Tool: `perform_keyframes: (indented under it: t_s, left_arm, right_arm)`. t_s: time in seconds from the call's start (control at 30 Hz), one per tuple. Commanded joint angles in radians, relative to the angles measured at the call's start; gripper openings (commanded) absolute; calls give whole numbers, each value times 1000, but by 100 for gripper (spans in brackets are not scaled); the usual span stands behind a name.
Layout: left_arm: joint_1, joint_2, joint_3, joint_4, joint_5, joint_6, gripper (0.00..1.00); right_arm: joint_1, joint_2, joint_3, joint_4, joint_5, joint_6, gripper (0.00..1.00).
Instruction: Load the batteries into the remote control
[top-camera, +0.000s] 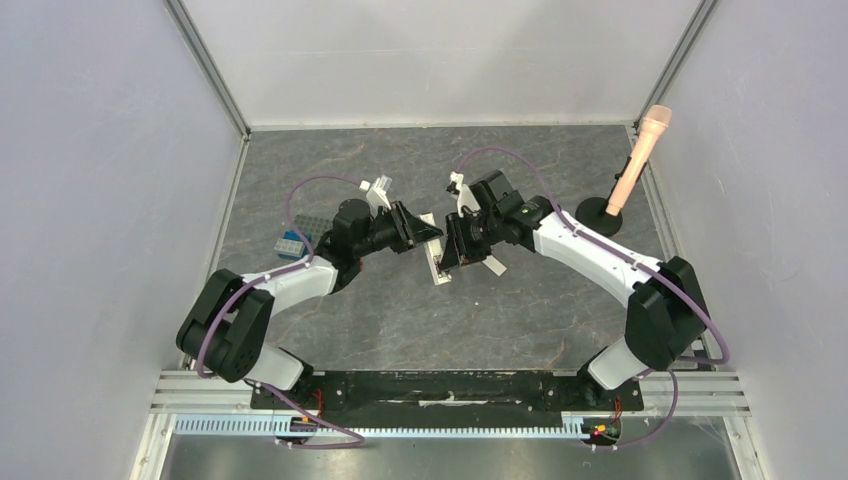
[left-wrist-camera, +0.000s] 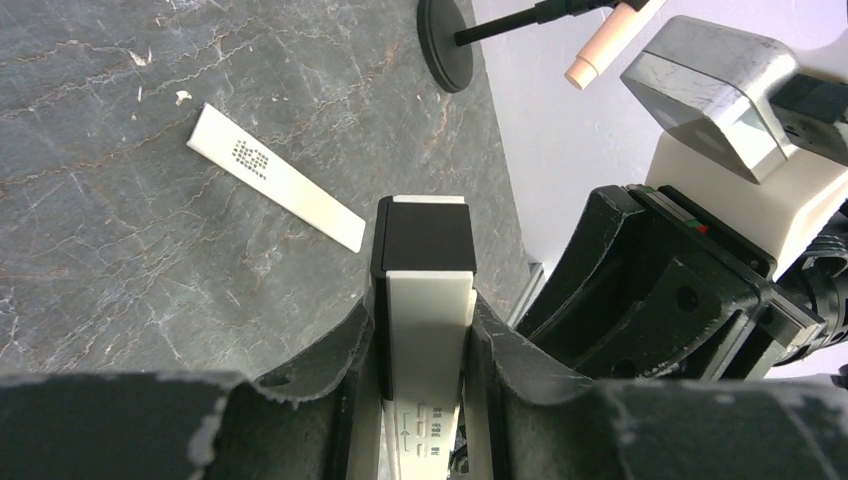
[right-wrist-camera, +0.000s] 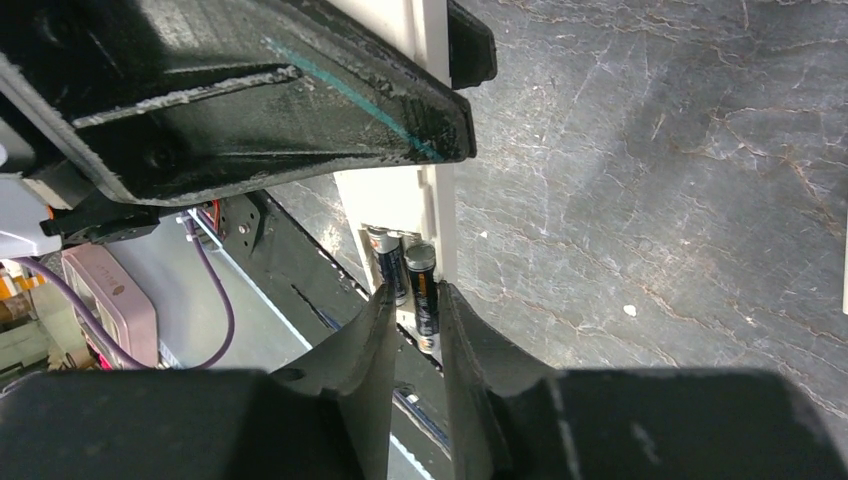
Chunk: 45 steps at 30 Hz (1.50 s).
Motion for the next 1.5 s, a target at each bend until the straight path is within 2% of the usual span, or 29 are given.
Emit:
perform_keyframes:
  t_s: [0.0, 0.33, 0.67, 0.77, 0.9, 1.03, 1.2, 1.47]
  left_arm:
    - [-7, -34, 53, 50, 34, -92, 2]
    - [-5, -24, 59, 92, 34, -153, 2]
    - [-5, 3, 31, 265, 22, -312, 2]
    - [-5, -6, 26, 306, -17, -380, 2]
    - [-5, -28, 20, 359, -86, -485, 2]
    - [-13, -44, 35, 383, -144, -560, 2]
    - [-27, -62, 59, 385, -210, -648, 2]
    - [-60, -76, 74, 378, -302, -755, 2]
  right_arm:
    - [-11, -40, 45, 64, 20, 15, 27]
    - [-35, -105, 50, 100, -5, 65, 36]
    - [-97, -245, 0, 173, 29, 140, 47]
    - [-118, -317, -63, 219, 47, 168, 47]
    - [-125, -451, -187, 363, 107, 224, 47]
    - [-126, -532, -242, 447, 168, 248, 47]
    - [-126, -575, -278, 526, 188, 295, 53]
    - [-126, -582, -283, 568, 170, 321, 54]
